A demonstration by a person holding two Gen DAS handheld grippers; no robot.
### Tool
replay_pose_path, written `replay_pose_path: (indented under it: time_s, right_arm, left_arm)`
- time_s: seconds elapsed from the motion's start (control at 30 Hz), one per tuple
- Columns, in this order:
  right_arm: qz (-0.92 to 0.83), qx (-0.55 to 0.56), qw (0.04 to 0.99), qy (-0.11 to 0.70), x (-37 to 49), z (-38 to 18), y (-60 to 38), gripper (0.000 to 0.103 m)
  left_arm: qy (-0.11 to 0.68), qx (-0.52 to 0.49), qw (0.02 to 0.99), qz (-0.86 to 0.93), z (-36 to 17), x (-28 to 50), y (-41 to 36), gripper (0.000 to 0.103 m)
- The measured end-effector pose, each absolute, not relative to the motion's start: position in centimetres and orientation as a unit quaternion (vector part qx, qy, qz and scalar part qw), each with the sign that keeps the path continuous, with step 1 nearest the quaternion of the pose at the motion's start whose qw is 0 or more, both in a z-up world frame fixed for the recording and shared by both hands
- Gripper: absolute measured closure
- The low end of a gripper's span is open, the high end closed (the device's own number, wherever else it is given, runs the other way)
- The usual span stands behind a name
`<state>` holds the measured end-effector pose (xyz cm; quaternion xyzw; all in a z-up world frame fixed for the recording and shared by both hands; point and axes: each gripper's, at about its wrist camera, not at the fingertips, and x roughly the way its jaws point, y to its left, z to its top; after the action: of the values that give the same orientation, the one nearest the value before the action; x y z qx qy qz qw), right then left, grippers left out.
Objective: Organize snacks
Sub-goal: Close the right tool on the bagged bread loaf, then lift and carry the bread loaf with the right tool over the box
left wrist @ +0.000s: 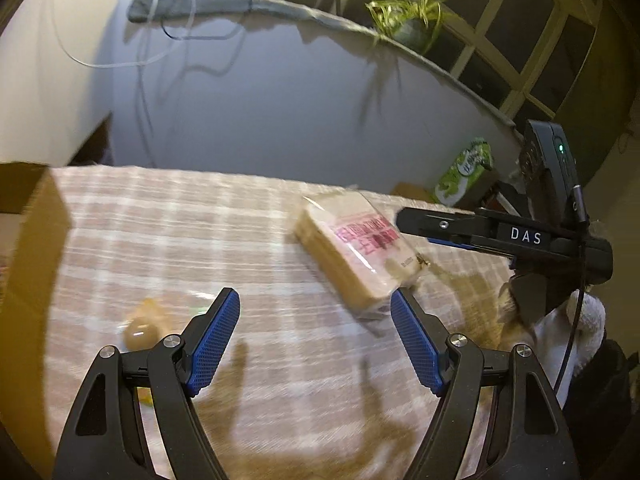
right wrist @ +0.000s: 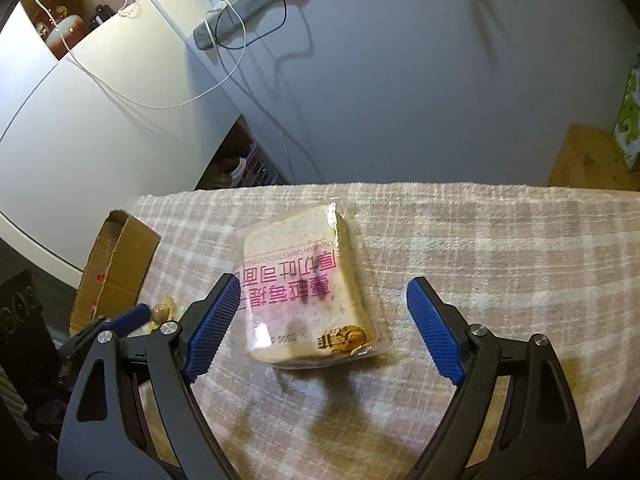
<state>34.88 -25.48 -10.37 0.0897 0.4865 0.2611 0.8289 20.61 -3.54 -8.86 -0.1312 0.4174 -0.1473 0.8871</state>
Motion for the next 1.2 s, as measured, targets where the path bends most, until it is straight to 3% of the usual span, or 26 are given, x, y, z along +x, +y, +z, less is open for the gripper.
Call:
replay_pose_path:
  time_s: [0.53,0.63,0.7,0.77,0.9,1.2]
  right_arm:
    - [0.307,0.112,0.789,0.521,36.3,-13.6,-24.2,0.015]
    - [0.308,0.113,0.788,0.522,36.2,-13.6,-24.1,0.016]
    - [0.31,0.112,0.785,0.524,36.2,-13.7,-23.9,0.026]
    - [0.309,0.112,0.785,0.525,36.1,-13.6,-23.9,0.029]
    - [0.311,0.128,0.784,0.522,36.0,-13.6,-24.3,0.038]
    - [0.314,0.131,0.784,0.519,34.5,-13.2,-24.0,0.041]
  left_arm:
    - [0.451,-0.182,0.853,-0.187,-11.3,23.8,-5.5,0.025]
    - [0.456,-0.191,0.846,-0.2,-11.5,24.4,-5.9,0.036]
    - [0.461,-0.192,0.842,-0.204,-11.6,24.7,-6.2,0.042]
    - [0.463,-0.196,0.838,-0.211,-11.6,24.9,-6.4,0.047]
    - [0.464,-0.198,0.837,-0.211,-11.4,25.4,-6.7,0.047]
    - [0.459,-0.182,0.845,-0.206,-10.5,24.6,-6.0,0.048]
